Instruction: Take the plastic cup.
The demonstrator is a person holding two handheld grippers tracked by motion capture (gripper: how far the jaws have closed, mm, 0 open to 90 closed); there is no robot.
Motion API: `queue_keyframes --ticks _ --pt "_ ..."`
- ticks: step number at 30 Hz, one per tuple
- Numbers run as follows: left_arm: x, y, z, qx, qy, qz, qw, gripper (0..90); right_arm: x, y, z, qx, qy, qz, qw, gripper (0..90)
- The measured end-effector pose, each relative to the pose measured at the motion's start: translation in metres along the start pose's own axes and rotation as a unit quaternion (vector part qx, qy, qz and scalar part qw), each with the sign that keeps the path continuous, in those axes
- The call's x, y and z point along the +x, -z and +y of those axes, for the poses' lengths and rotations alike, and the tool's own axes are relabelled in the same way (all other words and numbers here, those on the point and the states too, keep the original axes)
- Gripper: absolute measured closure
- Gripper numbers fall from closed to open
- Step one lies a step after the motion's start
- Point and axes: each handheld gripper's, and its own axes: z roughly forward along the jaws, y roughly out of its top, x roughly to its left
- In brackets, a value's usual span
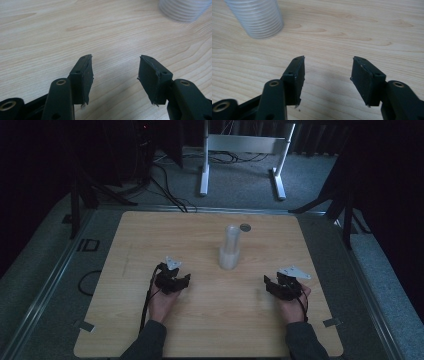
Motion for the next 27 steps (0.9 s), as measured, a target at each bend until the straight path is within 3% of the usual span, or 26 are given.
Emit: queue_keyframes --ticks 4,5,6,17,20,27 --pt "-0.001 0.001 0.0 -0.005 -0.001 -0.007 1.0 45.0 0.001 0.0 0.0 0.0 0.0 0.003 1.0 46.0" --pt "0.0 0.002 0.003 -0.002 0.002 -0.028 0.9996 47.9 0.003 0.003 0.001 -0.003 0.001 0.01 0.9999 49.5" --pt "0.0 0.002 0.003 -0.002 0.002 -0.028 0.9996 47.8 0.003 0.003 0.001 -0.003 0.001 0.01 0.9999 49.5" --pt "-0.011 0.004 0.023 -0.009 -0.024 -0.065 0.9976 44.1 0.014 0.006 0.011 -0.004 0.03 0.037 0.9989 52.8" --pt "-0.015 0.004 0.026 -0.013 -0.034 -0.067 0.9971 43.4 0.016 0.007 0.014 -0.007 0.036 0.034 0.9988 54.3" --pt "-0.028 -0.001 0.039 -0.029 -0.055 -0.092 0.9938 40.2 0.017 0.005 0.021 -0.005 0.041 0.031 0.9986 56.2"
